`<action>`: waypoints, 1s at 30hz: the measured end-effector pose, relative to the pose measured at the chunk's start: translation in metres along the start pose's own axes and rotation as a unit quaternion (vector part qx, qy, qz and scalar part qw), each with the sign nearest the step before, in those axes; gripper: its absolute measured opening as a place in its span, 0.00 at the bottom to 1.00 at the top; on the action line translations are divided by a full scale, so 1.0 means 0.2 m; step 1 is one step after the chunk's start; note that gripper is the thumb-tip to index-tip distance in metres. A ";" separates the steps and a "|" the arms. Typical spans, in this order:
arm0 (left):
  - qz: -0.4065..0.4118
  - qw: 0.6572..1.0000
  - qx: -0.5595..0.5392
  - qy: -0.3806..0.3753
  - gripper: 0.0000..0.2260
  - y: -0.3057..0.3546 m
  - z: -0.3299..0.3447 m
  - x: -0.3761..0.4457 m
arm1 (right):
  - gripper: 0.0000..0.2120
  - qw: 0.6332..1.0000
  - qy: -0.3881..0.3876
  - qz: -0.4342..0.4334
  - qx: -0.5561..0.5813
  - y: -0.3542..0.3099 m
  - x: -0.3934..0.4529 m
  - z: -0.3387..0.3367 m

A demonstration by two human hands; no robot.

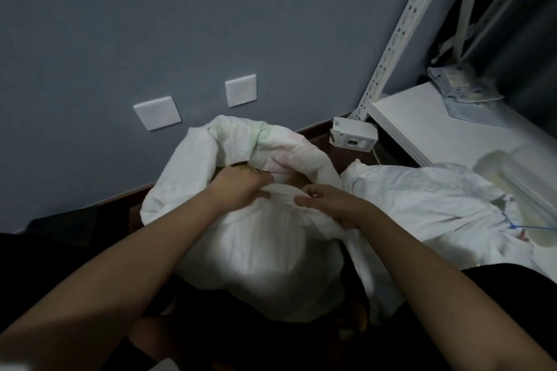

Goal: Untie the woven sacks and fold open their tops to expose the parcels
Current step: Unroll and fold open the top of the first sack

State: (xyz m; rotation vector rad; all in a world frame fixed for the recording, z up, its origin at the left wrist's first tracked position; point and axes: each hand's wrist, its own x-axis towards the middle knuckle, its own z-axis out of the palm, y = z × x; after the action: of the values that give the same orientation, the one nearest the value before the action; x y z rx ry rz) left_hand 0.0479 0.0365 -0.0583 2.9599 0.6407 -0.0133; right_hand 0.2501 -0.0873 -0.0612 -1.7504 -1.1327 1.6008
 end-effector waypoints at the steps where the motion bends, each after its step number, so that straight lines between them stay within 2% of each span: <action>1: 0.012 0.999 0.027 0.024 0.28 -0.01 -0.01 0.02 | 0.10 1.000 0.000 0.009 -0.002 0.00 0.00 0.00; 2: 0.016 0.998 0.044 0.036 0.27 -0.01 -0.01 0.03 | 0.13 1.000 -0.009 0.020 -0.016 -0.01 -0.01 0.00; 4: 0.006 0.999 0.033 0.012 0.28 0.00 0.01 0.05 | 0.14 0.997 -0.029 0.029 -0.061 -0.03 -0.04 -0.01; 6: -0.020 0.997 -0.049 -0.054 0.22 0.03 0.05 0.03 | 0.11 0.990 0.015 -0.033 -0.139 -0.03 -0.06 0.03; 7: -0.044 0.982 -0.141 -0.115 0.20 0.05 0.04 0.01 | 0.09 0.980 0.058 -0.089 -0.171 -0.02 -0.07 0.06; 9: -0.084 0.905 -0.351 -0.226 0.25 0.08 0.02 -0.03 | 0.09 0.942 0.139 -0.195 -0.234 0.01 -0.08 0.13; 10: -0.094 0.870 -0.418 -0.245 0.26 0.10 -0.01 -0.05 | 0.10 0.908 0.173 -0.246 -0.293 0.03 -0.08 0.16; 11: -0.098 0.854 -0.449 -0.244 0.26 0.10 -0.02 -0.06 | 0.12 0.861 0.201 -0.289 -0.366 0.04 -0.08 0.17; 13: -0.105 0.868 -0.431 -0.223 0.22 0.10 -0.01 -0.06 | 0.15 0.748 0.249 -0.342 -0.512 0.09 -0.08 0.15; 14: -0.111 0.884 -0.406 -0.202 0.18 0.11 0.01 -0.06 | 0.19 0.708 0.259 -0.354 -0.555 0.11 -0.08 0.14; 15: -0.108 0.904 -0.377 -0.171 0.15 0.12 0.02 -0.07 | 0.22 0.682 0.260 -0.365 -0.578 0.14 -0.08 0.13; 16: -0.098 0.924 -0.341 -0.142 0.12 0.13 0.04 -0.07 | 0.20 0.685 0.240 -0.369 -0.581 0.15 -0.09 0.13; 17: -0.073 0.947 -0.289 -0.118 0.11 0.15 0.06 -0.06 | 0.17 0.703 0.215 -0.366 -0.570 0.15 -0.10 0.13; 18: -0.041 0.970 -0.222 -0.093 0.10 0.16 0.09 -0.07 | 0.18 0.760 0.176 -0.328 -0.533 0.14 -0.11 0.15; 19: -0.003 0.989 -0.137 -0.045 0.09 0.17 0.11 -0.07 | 0.21 0.833 0.149 -0.266 -0.461 0.12 -0.13 0.18; 20: 0.030 0.997 -0.062 0.015 0.07 0.17 0.13 -0.08 | 0.24 0.900 0.125 -0.189 -0.371 0.11 -0.13 0.21; 21: 0.057 0.997 -0.019 0.058 0.05 0.17 0.14 -0.09 | 0.25 0.942 0.111 -0.120 -0.293 0.09 -0.13 0.23; 22: 0.085 0.993 -0.001 0.084 0.04 0.17 0.14 -0.10 | 0.23 0.957 0.102 -0.088 -0.257 0.07 -0.11 0.26; 23: 0.094 0.990 0.004 0.107 0.07 0.17 0.13 -0.12 | 0.20 0.961 0.102 -0.086 -0.241 0.06 -0.10 0.28; 24: 0.076 0.991 -0.003 0.108 0.11 0.17 0.13 -0.13 | 0.18 0.963 0.115 -0.098 -0.225 0.06 -0.08 0.30; 25: 0.020 0.993 -0.006 0.118 0.15 0.17 0.12 -0.16 | 0.16 0.965 0.134 -0.100 -0.202 0.06 -0.07 0.31; 26: -0.073 0.990 -0.017 0.119 0.19 0.18 0.09 -0.20 | 0.16 0.968 0.147 -0.089 -0.186 0.06 -0.06 0.32; 28: -0.259 0.952 -0.043 0.160 0.25 0.19 0.08 -0.34 | 0.18 0.972 0.156 -0.054 -0.169 0.07 -0.07 0.33; 30: -0.360 0.902 -0.140 0.193 0.22 0.24 0.09 -0.49 | 0.18 0.977 0.166 -0.045 -0.123 0.07 -0.08 0.34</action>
State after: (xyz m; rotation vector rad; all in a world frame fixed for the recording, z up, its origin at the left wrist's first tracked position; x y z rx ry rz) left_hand -0.0209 -0.0483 -0.0671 2.2963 1.5945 0.5575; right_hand 0.1890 -0.1195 -0.0754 -1.9994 -1.2620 1.0963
